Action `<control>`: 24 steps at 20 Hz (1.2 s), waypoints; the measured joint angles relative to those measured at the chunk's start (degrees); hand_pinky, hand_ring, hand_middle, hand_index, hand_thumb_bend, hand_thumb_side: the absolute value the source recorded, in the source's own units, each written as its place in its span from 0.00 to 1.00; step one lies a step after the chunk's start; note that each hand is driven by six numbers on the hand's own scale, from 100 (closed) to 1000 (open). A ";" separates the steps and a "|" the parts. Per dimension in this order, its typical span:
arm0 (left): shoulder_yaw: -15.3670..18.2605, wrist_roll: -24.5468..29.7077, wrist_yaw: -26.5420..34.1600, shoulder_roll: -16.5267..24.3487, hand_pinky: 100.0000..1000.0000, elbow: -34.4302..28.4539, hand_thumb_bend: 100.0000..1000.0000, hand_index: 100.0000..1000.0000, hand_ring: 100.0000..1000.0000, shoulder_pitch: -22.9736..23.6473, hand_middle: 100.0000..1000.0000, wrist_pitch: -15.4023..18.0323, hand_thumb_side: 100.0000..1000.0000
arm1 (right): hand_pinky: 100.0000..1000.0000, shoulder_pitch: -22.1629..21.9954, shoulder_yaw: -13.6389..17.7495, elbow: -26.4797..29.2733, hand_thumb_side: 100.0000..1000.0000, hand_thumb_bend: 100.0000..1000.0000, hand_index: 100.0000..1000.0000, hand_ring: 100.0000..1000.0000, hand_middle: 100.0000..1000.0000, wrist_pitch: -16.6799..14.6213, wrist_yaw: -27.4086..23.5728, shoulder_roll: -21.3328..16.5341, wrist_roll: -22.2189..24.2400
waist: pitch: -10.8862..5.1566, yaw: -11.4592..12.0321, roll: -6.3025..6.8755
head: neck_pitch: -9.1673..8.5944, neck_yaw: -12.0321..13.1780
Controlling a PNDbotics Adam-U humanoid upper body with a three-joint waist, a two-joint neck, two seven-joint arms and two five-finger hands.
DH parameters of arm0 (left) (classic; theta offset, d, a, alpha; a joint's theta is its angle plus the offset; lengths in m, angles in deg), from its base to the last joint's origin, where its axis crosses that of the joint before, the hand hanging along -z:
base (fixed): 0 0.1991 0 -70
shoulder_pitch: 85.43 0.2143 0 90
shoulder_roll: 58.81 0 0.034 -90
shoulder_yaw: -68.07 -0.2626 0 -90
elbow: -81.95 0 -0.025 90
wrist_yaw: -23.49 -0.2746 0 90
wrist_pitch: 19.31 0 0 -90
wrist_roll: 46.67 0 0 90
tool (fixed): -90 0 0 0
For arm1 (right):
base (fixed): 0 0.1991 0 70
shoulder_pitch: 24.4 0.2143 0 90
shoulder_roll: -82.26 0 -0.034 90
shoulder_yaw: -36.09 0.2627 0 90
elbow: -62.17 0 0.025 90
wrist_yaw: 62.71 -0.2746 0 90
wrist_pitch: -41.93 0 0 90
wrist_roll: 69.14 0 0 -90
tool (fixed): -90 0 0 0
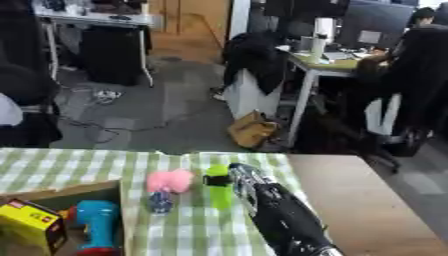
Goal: Pick up objects on the table and place them in the box.
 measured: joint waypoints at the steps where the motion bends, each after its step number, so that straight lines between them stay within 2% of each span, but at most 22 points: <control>1: 0.00 -0.01 0.00 -0.01 0.82 0.00 0.10 0.85 0.85 -0.02 0.79 0.01 1.00 | 0.83 0.00 0.19 -0.16 1.00 0.40 0.95 0.89 0.82 0.15 0.46 0.00 -0.19 | 0.16 0.09 0.00 | 0.00 -0.03; 12: 0.02 -0.06 0.26 -0.53 0.82 0.00 0.10 0.84 0.85 -0.71 0.78 0.28 1.00 | 0.80 -0.04 1.31 -0.85 1.00 0.42 0.95 0.86 0.81 1.07 2.21 0.00 -1.90 | 1.99 0.77 0.00 | -0.27 -0.98; 19: 0.02 -0.02 0.49 -0.99 0.82 0.00 0.10 0.84 0.85 -1.10 0.78 0.47 1.00 | 0.79 0.18 1.28 -0.85 1.00 0.43 0.95 0.84 0.80 0.63 -0.52 0.00 -1.20 | 2.35 1.23 -0.32 | -0.43 -0.99; 24: 0.02 0.01 0.54 -1.02 0.82 0.00 0.10 0.84 0.85 -1.56 0.78 0.52 1.00 | 0.77 0.38 1.23 -0.83 1.00 0.42 0.92 0.80 0.76 -0.03 -1.74 -0.34 -0.57 | 2.66 1.34 -0.43 | -0.45 -0.87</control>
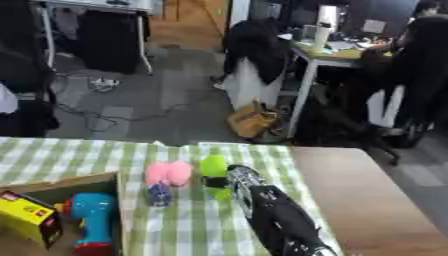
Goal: Pick up objects on the table and place them in the box.
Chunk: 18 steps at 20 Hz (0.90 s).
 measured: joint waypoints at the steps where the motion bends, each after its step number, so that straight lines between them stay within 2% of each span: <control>1: 0.00 0.00 0.01 0.00 0.82 0.00 0.10 0.84 0.85 -0.03 0.78 0.01 1.00 | 0.77 0.02 -0.04 0.01 1.00 0.42 0.92 0.80 0.76 -0.20 -0.13 -0.13 0.19 | 0.03 0.00 -0.07 | 0.00 0.10; 5: 0.00 -0.02 0.03 -0.01 0.82 0.00 0.10 0.84 0.85 -0.04 0.78 0.03 1.00 | 0.74 0.04 -0.34 0.06 1.00 0.41 0.86 0.76 0.68 -1.00 -0.26 -0.67 0.96 | 0.05 -0.03 -0.14 | 0.00 0.43; 6: 0.00 -0.02 0.04 -0.01 0.82 0.00 0.09 0.84 0.85 -0.04 0.78 0.03 1.00 | 0.73 0.04 -0.34 0.06 1.00 0.38 0.80 0.70 0.58 -1.12 -0.26 -0.69 1.09 | 0.05 -0.04 -0.14 | 0.00 0.45; 9: 0.00 -0.03 0.08 -0.16 0.82 0.00 0.09 0.84 0.85 -0.05 0.78 0.05 1.00 | 0.73 0.04 -0.52 0.12 1.00 0.36 0.77 0.66 0.55 -1.40 -0.02 -0.76 1.37 | 0.05 -0.09 -0.14 | 0.00 0.46; 10: 0.00 -0.04 0.13 -0.25 0.82 0.00 0.09 0.84 0.85 -0.05 0.78 0.05 1.00 | 0.71 0.04 -0.63 0.14 1.00 0.24 0.71 0.58 0.47 -1.47 0.11 -0.76 1.45 | 0.05 -0.14 -0.14 | 0.00 0.46; 11: 0.00 -0.04 0.17 -0.37 0.82 0.00 0.09 0.84 0.85 -0.05 0.78 0.05 1.00 | 0.71 0.04 -0.69 0.16 1.00 0.24 0.71 0.58 0.47 -1.53 0.46 -0.76 1.51 | 0.05 -0.18 -0.14 | -0.01 0.45; 12: 0.00 -0.04 0.20 -0.44 0.82 0.00 0.09 0.84 0.85 -0.05 0.78 0.05 1.00 | 0.69 0.04 -0.73 0.17 1.00 0.14 0.67 0.54 0.43 -1.61 0.90 -0.76 1.62 | 0.05 -0.20 -0.14 | -0.03 0.44; 15: 0.01 -0.04 0.27 -0.44 0.82 0.00 0.09 0.84 0.85 -0.05 0.78 0.06 1.00 | 0.69 0.05 -0.95 0.18 1.00 0.09 0.64 0.52 0.40 -1.70 2.56 -0.76 1.96 | 0.05 -0.21 -0.14 | -0.33 0.35; 18: 0.03 -0.09 0.37 -0.44 0.82 0.00 0.09 0.84 0.85 -0.05 0.78 0.10 1.00 | 0.63 0.05 -0.97 0.27 0.98 0.04 0.58 0.45 0.34 -1.71 3.88 -0.76 2.34 | 0.05 -0.23 -0.14 | -0.58 0.22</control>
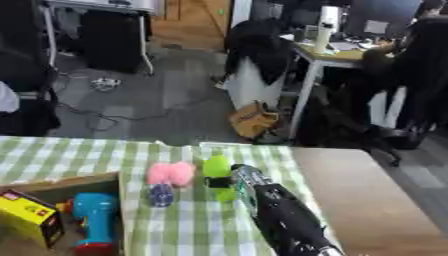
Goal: Pick up objects on the table and place them in the box.
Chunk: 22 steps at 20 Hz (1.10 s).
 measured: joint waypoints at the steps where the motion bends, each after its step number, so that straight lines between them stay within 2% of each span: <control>1: 0.01 -0.03 0.03 0.00 0.82 0.00 0.09 0.84 0.85 0.00 0.78 0.03 1.00 | 0.63 0.00 0.00 0.06 0.98 0.04 0.58 0.45 0.34 -0.03 0.34 0.00 0.13 | 0.00 -0.03 0.00 | 0.00 -0.03; 2: 0.01 -0.04 0.04 0.00 0.82 0.00 0.09 0.84 0.85 0.00 0.78 0.04 1.00 | 0.57 0.00 0.00 0.09 0.95 0.02 0.55 0.42 0.31 -0.09 0.71 0.00 0.23 | 0.00 -0.05 0.00 | 0.00 -0.03; 5: 0.12 -0.08 0.06 -0.01 0.82 0.00 0.09 0.84 0.85 0.00 0.78 0.08 1.00 | 0.55 0.04 0.00 0.11 0.95 0.01 0.55 0.41 0.31 -0.31 1.60 -0.03 0.47 | 0.00 -0.07 0.00 | 0.00 -0.03; 6: 0.14 -0.09 0.07 -0.01 0.82 0.00 0.09 0.84 0.85 0.00 0.77 0.09 1.00 | 0.38 0.05 0.00 0.12 0.89 0.00 0.48 0.29 0.22 -0.37 1.80 -0.03 0.51 | 0.00 -0.07 0.00 | 0.00 -0.03; 7: 0.15 -0.10 0.07 -0.01 0.82 0.00 0.09 0.84 0.85 0.00 0.77 0.11 1.00 | 0.38 0.16 0.00 0.13 0.89 0.00 0.48 0.29 0.22 -0.43 2.13 -0.08 0.52 | 0.00 -0.08 0.00 | 0.00 -0.03; 8: 0.17 -0.12 0.08 -0.02 0.82 0.00 0.09 0.84 0.85 0.00 0.77 0.13 1.00 | 0.26 0.18 0.00 0.13 0.85 0.00 0.42 0.19 0.15 -0.54 2.49 -0.10 0.54 | 0.00 -0.09 0.00 | 0.00 -0.04; 10: 0.27 -0.14 0.09 -0.02 0.82 0.00 0.09 0.84 0.85 0.00 0.77 0.15 1.00 | 0.20 0.22 0.00 0.13 0.81 0.00 0.38 0.15 0.10 -0.68 3.24 -0.19 0.52 | 0.00 -0.09 0.00 | 0.00 -0.04; 11: 0.28 -0.14 0.10 -0.02 0.82 0.00 0.09 0.84 0.85 0.00 0.77 0.16 1.00 | 0.20 0.23 0.01 0.13 0.81 0.00 0.38 0.15 0.10 -0.73 3.61 -0.25 0.51 | 0.00 -0.09 0.00 | 0.00 -0.05; 12: 0.28 -0.14 0.10 -0.03 0.82 0.00 0.09 0.84 0.85 0.00 0.77 0.16 1.00 | 0.15 0.21 0.02 0.13 0.78 0.00 0.33 0.11 0.05 -0.80 3.90 -0.29 0.47 | 0.00 -0.10 0.00 | 0.00 -0.06; 13: 0.29 -0.15 0.10 -0.04 0.82 0.00 0.09 0.84 0.85 0.00 0.77 0.16 1.00 | 0.15 0.21 0.03 0.13 0.78 0.00 0.33 0.11 0.05 -0.85 4.20 -0.32 0.42 | 0.00 -0.10 0.00 | 0.00 -0.06; 14: 0.29 -0.15 0.11 -0.04 0.82 0.00 0.09 0.84 0.85 0.00 0.77 0.17 1.00 | 0.11 0.18 0.06 0.13 0.76 0.00 0.30 0.07 0.01 -0.91 4.46 -0.33 0.35 | 0.00 -0.10 0.00 | 0.00 -0.07; 15: 0.30 -0.17 0.11 -0.04 0.82 0.00 0.09 0.84 0.85 0.00 0.77 0.18 1.00 | 0.10 0.17 0.14 0.13 0.76 0.00 0.29 0.06 0.00 -0.90 4.75 -0.34 0.26 | 0.00 -0.10 0.00 | 0.00 -0.08; 16: 0.30 -0.17 0.11 -0.04 0.82 0.00 0.09 0.84 0.85 0.00 0.77 0.19 1.00 | 0.03 0.14 0.19 0.13 0.76 0.00 0.24 0.00 0.00 -0.83 4.97 -0.34 0.14 | 0.06 -0.10 0.00 | 0.00 -0.09; 17: 0.30 -0.18 0.11 -0.04 0.82 0.00 0.09 0.84 0.85 0.00 0.77 0.20 1.00 | 0.03 0.14 0.31 0.13 0.76 0.00 0.24 0.00 0.00 -0.76 5.19 -0.35 -0.03 | 0.13 -0.10 0.00 | 0.00 -0.09; 18: 0.30 -0.18 0.11 -0.04 0.82 0.00 0.09 0.84 0.85 0.00 0.77 0.20 1.00 | 0.00 0.14 0.34 0.13 0.81 0.00 0.21 0.00 0.00 -0.70 5.28 -0.36 -0.17 | 0.18 -0.10 0.00 | -0.01 -0.09; 22: 0.31 -0.18 0.11 -0.07 0.82 0.00 0.08 0.84 0.85 0.00 0.77 0.20 1.00 | 0.00 -0.09 0.37 0.13 0.88 0.00 0.18 0.00 0.00 -0.52 5.40 -0.52 -0.72 | 0.29 -0.11 0.00 | -0.01 -0.09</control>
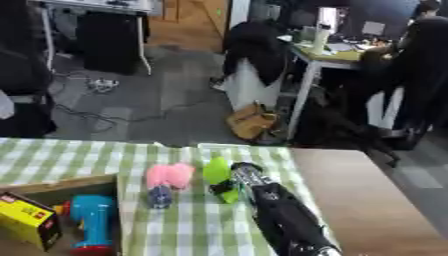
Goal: Pick up objects on the table and place them in the box.
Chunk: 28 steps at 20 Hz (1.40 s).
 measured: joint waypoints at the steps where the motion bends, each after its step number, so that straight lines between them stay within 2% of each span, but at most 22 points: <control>1: 0.00 0.01 0.00 -0.02 0.82 0.00 0.08 0.84 0.85 0.00 0.77 0.01 1.00 | 0.00 0.00 0.00 0.00 0.88 0.00 0.17 0.00 0.00 -0.03 0.00 0.00 -0.10 | 0.00 0.00 0.00 | 0.00 0.00; 3: 0.01 0.05 0.01 -0.17 0.82 0.00 0.08 0.84 0.85 0.00 0.77 0.05 1.00 | 0.00 0.00 0.01 -0.01 0.88 0.00 0.17 0.00 0.00 -0.07 -0.01 0.00 -0.29 | 0.00 0.00 0.00 | 0.00 0.00; 4: 0.01 0.06 0.01 -0.25 0.82 0.00 0.08 0.84 0.85 0.00 0.77 0.06 1.00 | 0.00 0.00 0.01 -0.02 0.92 0.00 0.13 0.00 0.00 -0.06 -0.02 0.00 -0.37 | 0.00 0.00 0.00 | 0.00 0.00; 7: 0.01 0.10 0.02 -0.42 0.82 0.00 0.08 0.84 0.85 0.00 0.77 0.10 1.00 | 0.00 -0.06 0.05 -0.05 0.95 0.00 0.11 0.00 0.00 -0.11 -0.33 0.00 -0.88 | 0.00 -0.04 0.00 | 0.00 0.00; 16: 0.06 0.10 0.03 -0.42 0.82 0.00 0.09 0.84 0.85 0.03 0.76 0.09 1.00 | 0.00 0.12 -0.27 0.01 0.85 0.00 0.09 0.00 0.00 -0.83 -4.32 0.01 -3.14 | 0.00 -0.91 0.00 | 0.01 0.34; 28: 0.17 0.21 0.03 0.13 0.82 0.00 0.09 0.85 0.85 0.37 0.76 -0.01 1.00 | 0.00 2.07 -2.93 4.18 0.80 0.00 0.08 0.00 0.00 -2.10 -8.14 -2.33 -0.95 | -0.50 -2.70 0.02 | 0.03 0.72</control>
